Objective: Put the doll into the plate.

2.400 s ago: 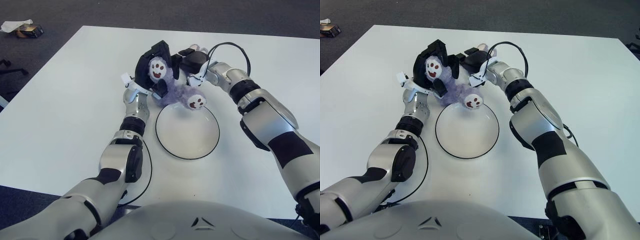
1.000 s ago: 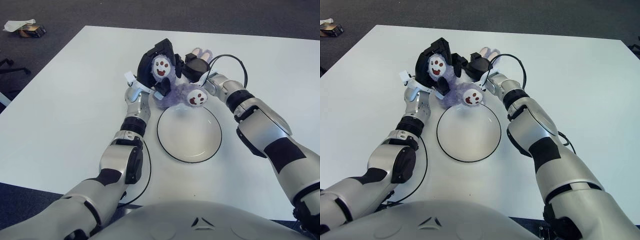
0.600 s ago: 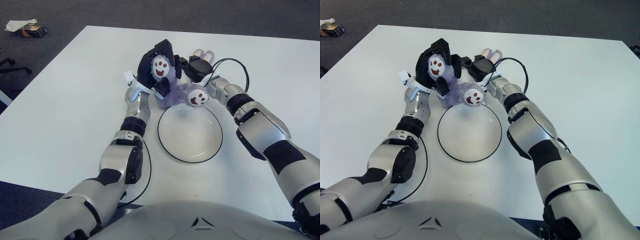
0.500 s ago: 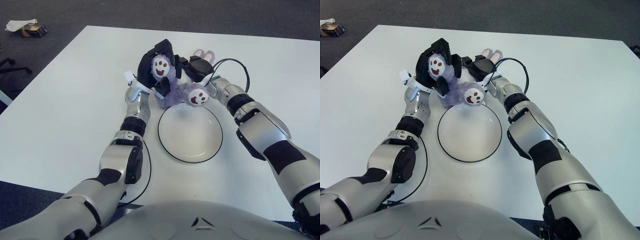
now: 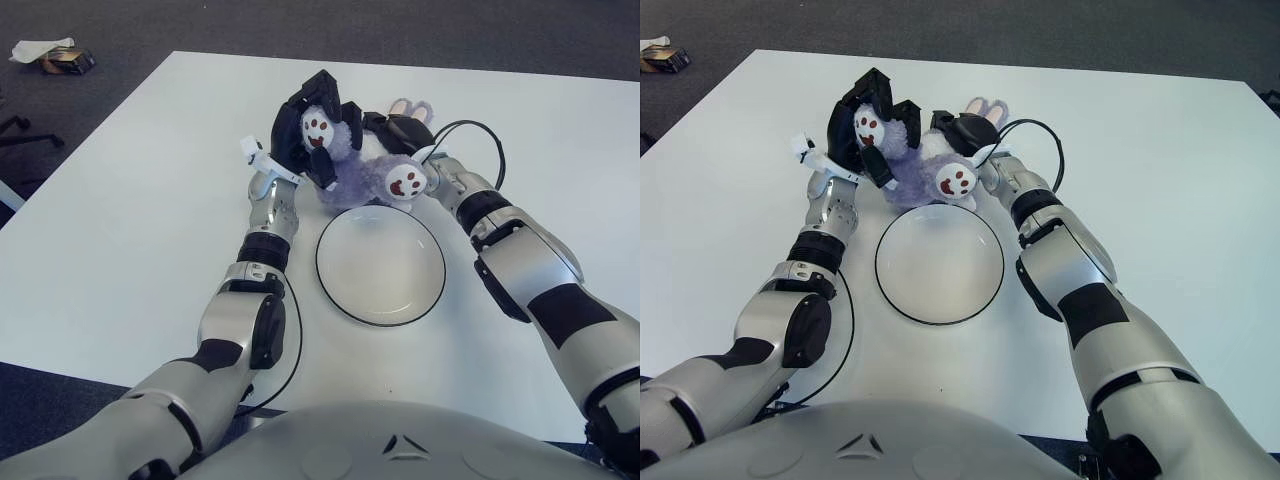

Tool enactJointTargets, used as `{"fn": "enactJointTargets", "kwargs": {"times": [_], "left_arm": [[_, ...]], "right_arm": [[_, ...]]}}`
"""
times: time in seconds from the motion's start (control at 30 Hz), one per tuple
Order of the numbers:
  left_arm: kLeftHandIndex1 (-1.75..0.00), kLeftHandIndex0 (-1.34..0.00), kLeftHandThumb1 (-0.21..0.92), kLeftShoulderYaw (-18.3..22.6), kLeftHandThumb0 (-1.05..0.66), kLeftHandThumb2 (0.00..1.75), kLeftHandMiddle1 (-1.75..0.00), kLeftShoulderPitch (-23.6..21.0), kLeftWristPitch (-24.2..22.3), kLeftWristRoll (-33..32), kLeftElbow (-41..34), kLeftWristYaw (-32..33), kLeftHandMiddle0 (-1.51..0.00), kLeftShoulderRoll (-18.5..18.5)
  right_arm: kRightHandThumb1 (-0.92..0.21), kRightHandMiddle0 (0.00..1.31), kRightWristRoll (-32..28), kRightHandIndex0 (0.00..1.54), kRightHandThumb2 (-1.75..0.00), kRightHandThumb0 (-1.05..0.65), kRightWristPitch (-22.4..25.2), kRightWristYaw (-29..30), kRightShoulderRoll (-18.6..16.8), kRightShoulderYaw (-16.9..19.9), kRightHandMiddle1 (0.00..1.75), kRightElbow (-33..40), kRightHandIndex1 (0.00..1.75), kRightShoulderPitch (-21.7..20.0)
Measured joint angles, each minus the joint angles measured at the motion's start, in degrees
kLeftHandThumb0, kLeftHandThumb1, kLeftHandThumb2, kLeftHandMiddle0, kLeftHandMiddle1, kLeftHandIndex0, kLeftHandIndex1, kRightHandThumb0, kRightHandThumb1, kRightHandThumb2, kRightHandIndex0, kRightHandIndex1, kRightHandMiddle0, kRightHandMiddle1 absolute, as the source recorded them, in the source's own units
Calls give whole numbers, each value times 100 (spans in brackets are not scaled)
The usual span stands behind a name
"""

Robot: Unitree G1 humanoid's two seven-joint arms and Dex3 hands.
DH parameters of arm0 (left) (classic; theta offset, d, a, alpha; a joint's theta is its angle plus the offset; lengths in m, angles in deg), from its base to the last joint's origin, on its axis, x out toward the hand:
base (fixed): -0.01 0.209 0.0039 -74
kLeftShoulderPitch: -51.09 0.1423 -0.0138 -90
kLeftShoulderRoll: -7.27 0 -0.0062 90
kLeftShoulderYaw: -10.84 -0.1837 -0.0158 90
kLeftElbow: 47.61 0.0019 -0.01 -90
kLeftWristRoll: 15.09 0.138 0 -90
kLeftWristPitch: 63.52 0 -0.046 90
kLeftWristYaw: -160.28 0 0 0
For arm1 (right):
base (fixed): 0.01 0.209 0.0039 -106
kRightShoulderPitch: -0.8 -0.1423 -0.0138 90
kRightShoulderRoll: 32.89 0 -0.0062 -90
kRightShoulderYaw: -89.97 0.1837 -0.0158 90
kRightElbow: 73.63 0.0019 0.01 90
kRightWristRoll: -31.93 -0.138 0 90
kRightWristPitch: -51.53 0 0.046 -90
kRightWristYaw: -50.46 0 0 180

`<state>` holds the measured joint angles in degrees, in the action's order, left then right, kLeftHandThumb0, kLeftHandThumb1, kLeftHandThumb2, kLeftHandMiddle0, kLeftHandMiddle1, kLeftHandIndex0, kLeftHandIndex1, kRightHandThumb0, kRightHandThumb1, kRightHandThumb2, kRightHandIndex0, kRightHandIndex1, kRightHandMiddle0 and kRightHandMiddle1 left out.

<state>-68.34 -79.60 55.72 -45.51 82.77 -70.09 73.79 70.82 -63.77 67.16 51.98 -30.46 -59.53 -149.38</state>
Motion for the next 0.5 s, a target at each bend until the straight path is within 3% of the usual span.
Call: {"fn": "enactJointTargets", "kwargs": {"times": [0.03,0.13,0.23,0.33,0.5], "left_arm": [[-174,-37,37,-13,-1,127,-174,54,-20,28,-88,36,-55,39],[-174,-31,53,-57,-1,107,-175,222,-90,155,-324,148,-38,80],[-147,-10,66,-87,-46,91,-153,411,-103,309,-574,382,-22,119],[-119,-3,82,-90,-66,74,-132,576,-57,439,-790,580,-12,138],[-101,-1,90,-56,-78,69,-118,814,201,620,-1130,969,-10,150]], "right_arm": [[4,75,-2,95,-159,0,1,0,1,14,175,-2,136,0],[7,75,-6,101,-161,0,5,0,5,47,175,-8,132,1],[8,75,-32,104,-161,0,-33,-50,67,116,175,10,128,1],[7,71,-98,101,-163,0,-167,-162,215,186,175,89,138,0],[5,68,-208,96,-165,0,-15,-302,343,344,175,123,149,-1]]}}
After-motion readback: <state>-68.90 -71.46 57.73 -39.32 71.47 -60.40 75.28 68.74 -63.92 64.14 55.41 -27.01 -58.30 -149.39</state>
